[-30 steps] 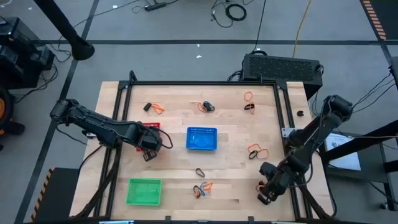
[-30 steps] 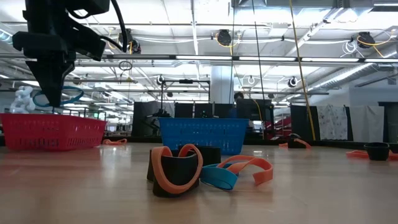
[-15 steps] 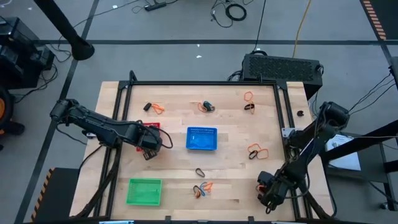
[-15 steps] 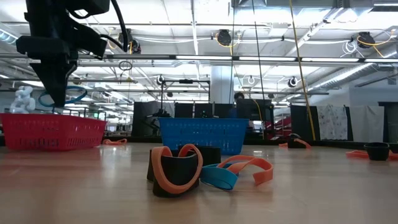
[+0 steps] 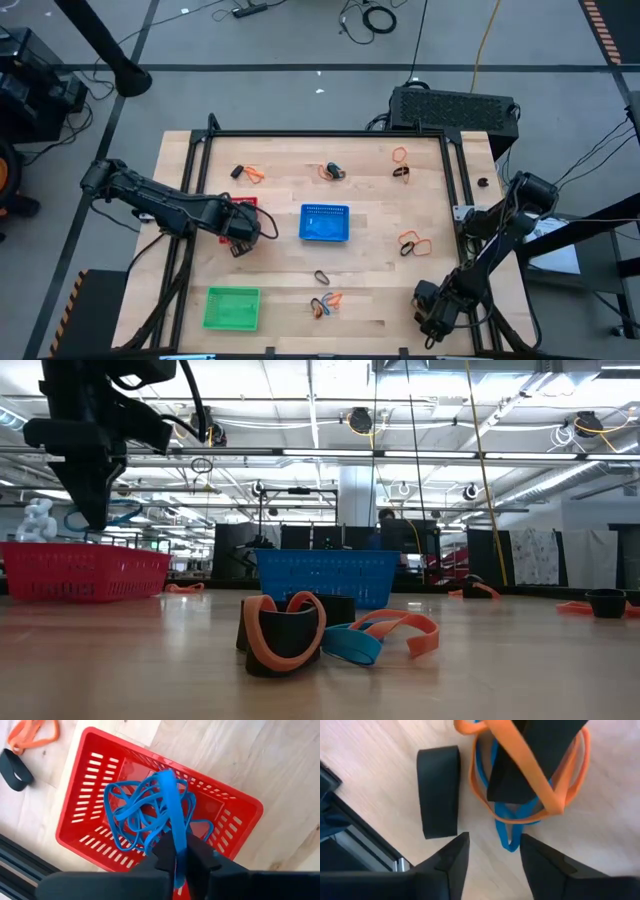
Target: Sort rubber bands into baskets
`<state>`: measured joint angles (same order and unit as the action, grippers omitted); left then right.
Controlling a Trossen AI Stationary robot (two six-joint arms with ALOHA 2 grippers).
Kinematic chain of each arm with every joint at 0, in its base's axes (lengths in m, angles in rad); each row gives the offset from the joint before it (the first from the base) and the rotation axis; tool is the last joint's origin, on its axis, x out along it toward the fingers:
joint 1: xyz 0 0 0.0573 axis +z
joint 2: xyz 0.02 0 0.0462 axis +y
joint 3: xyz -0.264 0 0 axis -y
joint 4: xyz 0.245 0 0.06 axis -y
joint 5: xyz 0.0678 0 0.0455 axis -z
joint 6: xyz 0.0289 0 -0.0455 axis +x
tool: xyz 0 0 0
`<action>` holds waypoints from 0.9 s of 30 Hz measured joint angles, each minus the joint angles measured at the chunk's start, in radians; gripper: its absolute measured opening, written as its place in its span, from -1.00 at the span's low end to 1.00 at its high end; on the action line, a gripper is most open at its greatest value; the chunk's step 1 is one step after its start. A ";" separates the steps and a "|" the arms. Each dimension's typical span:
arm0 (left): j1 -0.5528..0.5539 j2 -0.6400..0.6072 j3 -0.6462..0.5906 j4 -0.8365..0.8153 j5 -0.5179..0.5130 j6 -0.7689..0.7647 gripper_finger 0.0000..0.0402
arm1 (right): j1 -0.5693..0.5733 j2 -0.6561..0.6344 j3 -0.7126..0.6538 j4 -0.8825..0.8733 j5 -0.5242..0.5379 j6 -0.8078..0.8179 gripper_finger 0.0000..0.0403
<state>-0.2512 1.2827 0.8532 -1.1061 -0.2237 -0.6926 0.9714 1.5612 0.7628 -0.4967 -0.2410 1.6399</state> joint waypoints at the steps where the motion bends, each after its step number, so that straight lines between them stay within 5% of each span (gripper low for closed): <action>1: 0.000 0.000 0.000 0.000 -0.008 0.000 -0.78 | 0.000 0.000 0.000 -0.003 0.003 -0.001 -0.23; 10: 0.000 0.000 0.000 -0.001 -0.006 -0.005 -0.51 | -0.001 0.000 0.000 -0.021 0.000 -0.003 -0.95; 18: 0.000 -0.007 0.035 0.009 0.002 0.010 -0.43 | -0.025 -0.010 0.000 0.015 -0.145 -0.002 -0.98; 27: 0.002 -0.053 0.067 0.209 -0.018 0.152 -0.43 | -0.087 -0.139 0.000 0.045 -0.203 0.034 -1.00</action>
<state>-0.2492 1.2294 0.9203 -0.8967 -0.2417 -0.5410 0.8845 1.4226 0.7631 -0.4521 -0.4445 1.6744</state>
